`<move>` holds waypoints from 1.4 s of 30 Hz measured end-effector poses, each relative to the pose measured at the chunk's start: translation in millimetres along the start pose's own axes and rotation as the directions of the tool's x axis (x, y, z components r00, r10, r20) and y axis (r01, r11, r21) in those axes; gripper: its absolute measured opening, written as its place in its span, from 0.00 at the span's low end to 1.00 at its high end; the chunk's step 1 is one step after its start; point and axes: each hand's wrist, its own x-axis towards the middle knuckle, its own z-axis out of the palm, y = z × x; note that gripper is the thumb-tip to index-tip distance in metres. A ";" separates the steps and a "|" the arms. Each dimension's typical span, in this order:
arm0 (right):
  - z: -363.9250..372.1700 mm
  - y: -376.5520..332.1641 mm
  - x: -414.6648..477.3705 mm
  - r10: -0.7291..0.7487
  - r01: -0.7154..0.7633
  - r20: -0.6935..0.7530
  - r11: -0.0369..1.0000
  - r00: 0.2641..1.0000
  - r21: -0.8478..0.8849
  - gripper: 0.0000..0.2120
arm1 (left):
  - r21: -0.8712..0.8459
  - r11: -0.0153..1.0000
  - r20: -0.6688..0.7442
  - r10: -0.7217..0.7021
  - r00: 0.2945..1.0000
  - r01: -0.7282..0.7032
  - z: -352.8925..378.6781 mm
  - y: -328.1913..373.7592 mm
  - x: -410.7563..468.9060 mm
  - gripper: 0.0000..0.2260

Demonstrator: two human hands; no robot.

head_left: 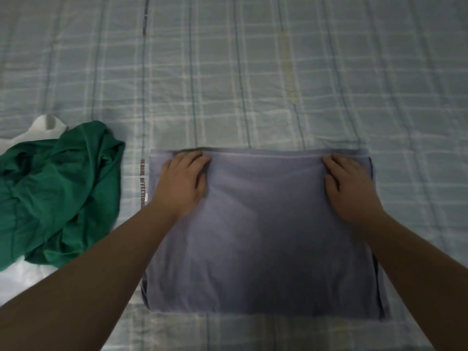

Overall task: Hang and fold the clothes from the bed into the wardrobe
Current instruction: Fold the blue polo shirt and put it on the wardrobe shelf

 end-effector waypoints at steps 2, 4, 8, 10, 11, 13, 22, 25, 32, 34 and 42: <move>2.6 -0.4 1.9 0.015 -0.015 0.001 0.993 1.000 -0.121 0.27 | 0.086 0.995 0.121 -0.050 0.991 0.040 4.2 -7.0 8.2 0.23; 5.7 -1.6 2.2 0.046 -0.046 -0.007 0.982 0.999 -0.182 0.27 | 0.132 0.988 0.221 -0.102 0.970 0.074 10.3 -14.8 13.9 0.26; 12.6 -4.5 -0.9 0.079 -0.082 -0.022 0.983 0.997 -0.163 0.28 | 0.195 0.980 0.217 -0.086 0.972 0.044 15.4 -20.9 13.5 0.28; 11.3 -9.2 -2.6 0.104 -0.113 -0.085 0.989 0.991 -0.098 0.28 | 0.156 0.986 0.161 -0.077 0.984 0.052 12.4 -16.0 11.1 0.28; 9.8 -13.9 -3.6 0.097 -0.108 -0.128 0.991 0.987 -0.080 0.27 | 0.127 0.991 0.118 -0.062 0.991 0.046 10.6 -11.1 8.6 0.27; 9.4 -30.0 -8.7 0.017 -0.033 -0.168 0.995 0.986 -0.095 0.27 | 0.102 0.995 0.029 -0.002 1.000 -0.001 9.1 3.1 -1.5 0.26; 53.8 -66.6 -37.7 -0.104 0.107 0.028 0.949 0.994 -0.297 0.28 | 0.234 0.971 0.048 -0.059 0.997 0.046 54.2 35.7 -77.2 0.28; 57.1 -68.1 -37.9 -0.103 0.102 0.011 0.953 0.995 -0.285 0.29 | 0.222 0.974 0.032 -0.041 0.999 0.033 53.8 34.0 -77.2 0.28; 34.6 -70.9 -133.3 -0.137 0.124 -0.085 0.982 0.987 -0.145 0.29 | 0.119 0.989 -0.030 -0.084 0.996 0.087 32.4 38.4 -158.3 0.27; 33.5 -60.3 -167.8 -0.080 0.070 -0.077 0.990 0.994 -0.120 0.30 | 0.124 0.983 -0.007 -0.137 0.991 0.136 33.0 34.2 -190.2 0.27; 63.7 -14.8 -210.7 0.077 -0.078 -0.014 0.986 0.997 -0.148 0.31 | 0.196 0.968 0.054 -0.169 0.984 0.155 61.6 20.4 -230.2 0.27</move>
